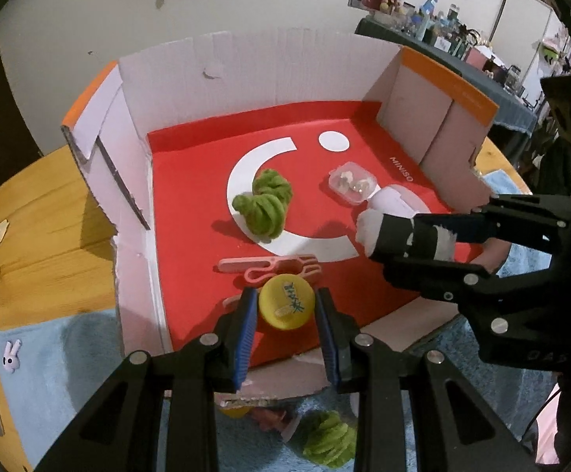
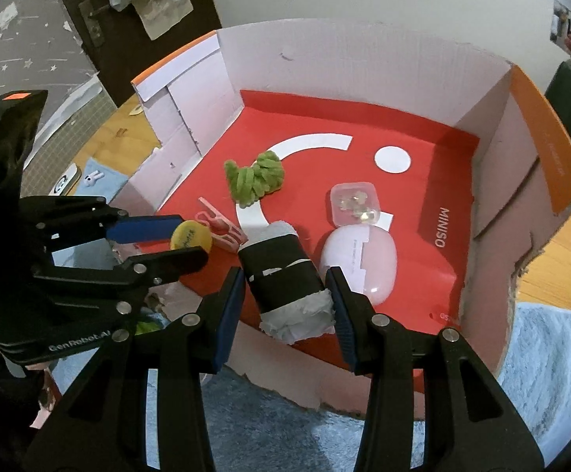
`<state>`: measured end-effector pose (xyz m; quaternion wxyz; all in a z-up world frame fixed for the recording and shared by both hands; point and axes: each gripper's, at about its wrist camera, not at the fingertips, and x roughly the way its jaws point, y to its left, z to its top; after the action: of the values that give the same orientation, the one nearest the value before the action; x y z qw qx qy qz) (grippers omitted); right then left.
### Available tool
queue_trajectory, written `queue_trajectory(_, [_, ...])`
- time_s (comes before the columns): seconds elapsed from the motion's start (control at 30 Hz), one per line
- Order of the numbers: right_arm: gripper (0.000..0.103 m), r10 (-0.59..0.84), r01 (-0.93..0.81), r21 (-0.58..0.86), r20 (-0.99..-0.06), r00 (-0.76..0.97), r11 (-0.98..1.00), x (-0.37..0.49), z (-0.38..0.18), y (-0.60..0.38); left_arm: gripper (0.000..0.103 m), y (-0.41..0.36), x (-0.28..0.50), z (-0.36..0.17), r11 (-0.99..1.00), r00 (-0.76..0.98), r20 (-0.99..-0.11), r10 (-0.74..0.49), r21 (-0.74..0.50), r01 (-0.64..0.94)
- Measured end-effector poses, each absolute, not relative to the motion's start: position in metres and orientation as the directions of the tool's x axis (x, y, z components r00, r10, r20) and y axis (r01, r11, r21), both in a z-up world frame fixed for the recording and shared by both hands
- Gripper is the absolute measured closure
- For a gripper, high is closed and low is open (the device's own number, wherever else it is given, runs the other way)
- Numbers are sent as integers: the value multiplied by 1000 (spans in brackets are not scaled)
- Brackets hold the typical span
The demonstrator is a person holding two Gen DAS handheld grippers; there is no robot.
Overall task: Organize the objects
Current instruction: 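Carry the yellow lid and black-and-white roll with both tools over the box, then lower the yellow lid and black-and-white roll with both tools toward the red floor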
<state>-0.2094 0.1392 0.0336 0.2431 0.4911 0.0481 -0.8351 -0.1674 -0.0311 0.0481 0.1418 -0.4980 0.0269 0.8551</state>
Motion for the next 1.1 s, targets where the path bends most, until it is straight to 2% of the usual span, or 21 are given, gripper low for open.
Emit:
queue_trajectory(0.23, [62, -397, 449, 234, -863, -312, -862, -220, 21, 140, 71, -36, -171, 47, -960, -447, -869, 213, -100, -262])
queue_trajectory(1.1, [62, -225, 342, 60, -855, -467, -938, -237, 18, 164, 71, -33, -205, 40, -976, -492, -850, 188, -106, -190])
